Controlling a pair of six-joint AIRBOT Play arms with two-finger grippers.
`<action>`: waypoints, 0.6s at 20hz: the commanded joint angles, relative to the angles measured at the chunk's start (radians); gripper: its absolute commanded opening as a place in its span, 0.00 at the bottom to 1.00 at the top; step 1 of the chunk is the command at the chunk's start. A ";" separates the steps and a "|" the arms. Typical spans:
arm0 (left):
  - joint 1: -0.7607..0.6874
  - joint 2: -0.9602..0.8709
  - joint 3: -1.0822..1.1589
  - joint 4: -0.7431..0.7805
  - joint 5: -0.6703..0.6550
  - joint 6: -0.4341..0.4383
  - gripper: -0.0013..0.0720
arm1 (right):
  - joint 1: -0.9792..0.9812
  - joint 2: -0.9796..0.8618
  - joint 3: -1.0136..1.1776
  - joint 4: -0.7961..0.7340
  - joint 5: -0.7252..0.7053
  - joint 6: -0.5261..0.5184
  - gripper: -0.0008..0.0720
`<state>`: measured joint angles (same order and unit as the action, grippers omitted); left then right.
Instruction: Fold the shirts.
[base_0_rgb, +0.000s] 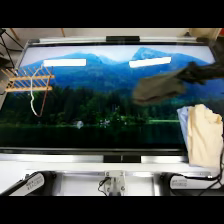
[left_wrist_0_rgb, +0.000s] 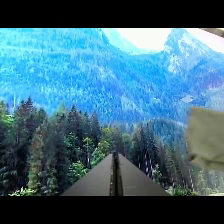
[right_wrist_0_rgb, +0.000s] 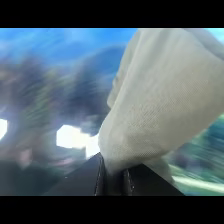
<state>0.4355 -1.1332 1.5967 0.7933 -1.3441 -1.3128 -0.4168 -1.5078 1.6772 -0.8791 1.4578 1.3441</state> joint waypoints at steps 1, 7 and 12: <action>-0.001 0.000 -0.021 0.000 -0.001 0.000 0.06 | -0.171 0.087 0.015 -0.159 0.035 0.077 0.11; -0.043 0.000 -0.104 0.001 0.015 0.006 0.06 | -0.369 0.203 0.026 -0.178 0.056 0.163 0.11; -0.048 0.001 -0.109 0.000 0.053 0.023 0.06 | -0.488 0.238 0.025 -0.259 0.303 0.278 0.11</action>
<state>0.3923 -1.1336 1.4944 0.7933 -1.3102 -1.2995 -0.8406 -1.2911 1.7012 -1.0687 1.6112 1.5528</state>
